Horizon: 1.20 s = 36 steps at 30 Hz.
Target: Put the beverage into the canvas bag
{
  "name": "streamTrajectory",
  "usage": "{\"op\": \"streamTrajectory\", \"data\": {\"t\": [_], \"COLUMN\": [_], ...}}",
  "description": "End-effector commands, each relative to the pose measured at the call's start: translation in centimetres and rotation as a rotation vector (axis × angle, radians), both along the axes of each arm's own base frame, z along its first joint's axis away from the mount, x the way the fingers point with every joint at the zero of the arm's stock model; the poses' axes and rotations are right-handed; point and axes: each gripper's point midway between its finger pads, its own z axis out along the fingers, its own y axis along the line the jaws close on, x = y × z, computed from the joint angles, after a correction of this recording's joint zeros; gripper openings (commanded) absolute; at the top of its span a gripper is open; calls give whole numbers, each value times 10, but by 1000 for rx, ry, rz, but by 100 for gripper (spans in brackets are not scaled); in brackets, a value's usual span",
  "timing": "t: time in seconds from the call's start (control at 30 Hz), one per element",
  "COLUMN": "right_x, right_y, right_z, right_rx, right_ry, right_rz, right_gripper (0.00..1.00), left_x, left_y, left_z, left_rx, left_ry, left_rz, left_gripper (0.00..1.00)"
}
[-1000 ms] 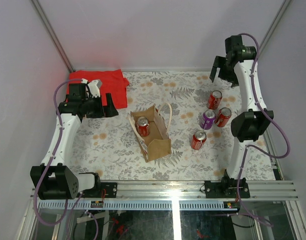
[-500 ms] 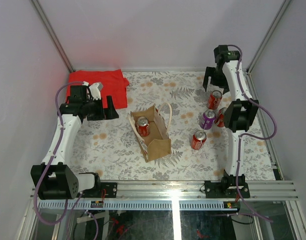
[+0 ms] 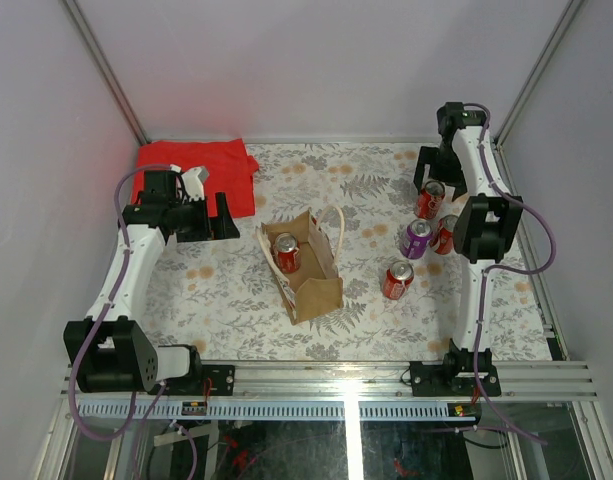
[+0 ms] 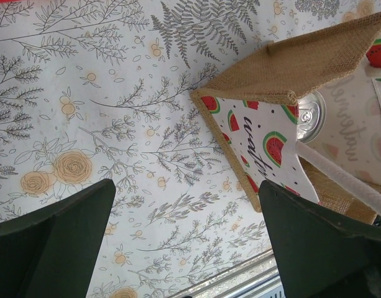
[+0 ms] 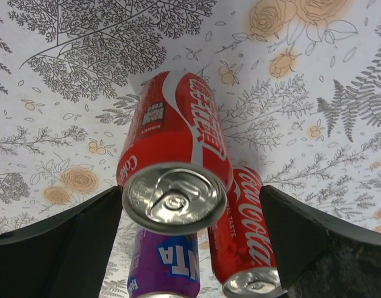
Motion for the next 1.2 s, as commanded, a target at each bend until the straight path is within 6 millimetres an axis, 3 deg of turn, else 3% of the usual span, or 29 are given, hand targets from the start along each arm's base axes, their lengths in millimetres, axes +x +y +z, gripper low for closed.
{"op": "streamTrajectory", "data": {"t": [0.0, 0.27, 0.37, 0.5, 0.63, 0.7, 0.77, 1.0, 1.17], "right_x": [6, 6, 1, -1, -1, -1, 1, 0, 2], "right_y": [5, 7, 8, 8, 12, 13, 15, 34, 55], "right_z": [-5, -13, -15, -11, 0, 11, 27, 94, 157], "right_rx": [37, 58, 61, 62, 84, 94, 101, 208, 324], "right_ry": [-6, 17, 33, 29, 5, -17, -50, -219, -410], "right_rz": [33, 28, 28, 25, 25, 25, 25, 34, 66], "right_gripper": [98, 92, 85, 61, 27, 14, 7, 0, 0], "left_x": [3, 3, 4, 4, 5, 5, 4, 4, 4], "left_y": [-1, 0, 0, 0, -1, -1, -1, -1, -2], "left_z": [2, 2, 1, 0, 1, 1, 1, 2, 4], "left_rx": [-17, -10, -9, -10, -13, -13, -14, -16, -19], "left_ry": [-3, -6, -4, 0, -3, -2, -4, -4, -8], "left_rz": [-6, -8, -8, -9, -9, -9, -11, -12, -12], "left_gripper": [100, 100, 100, 100, 100, 100, 100, 100, 100]}}
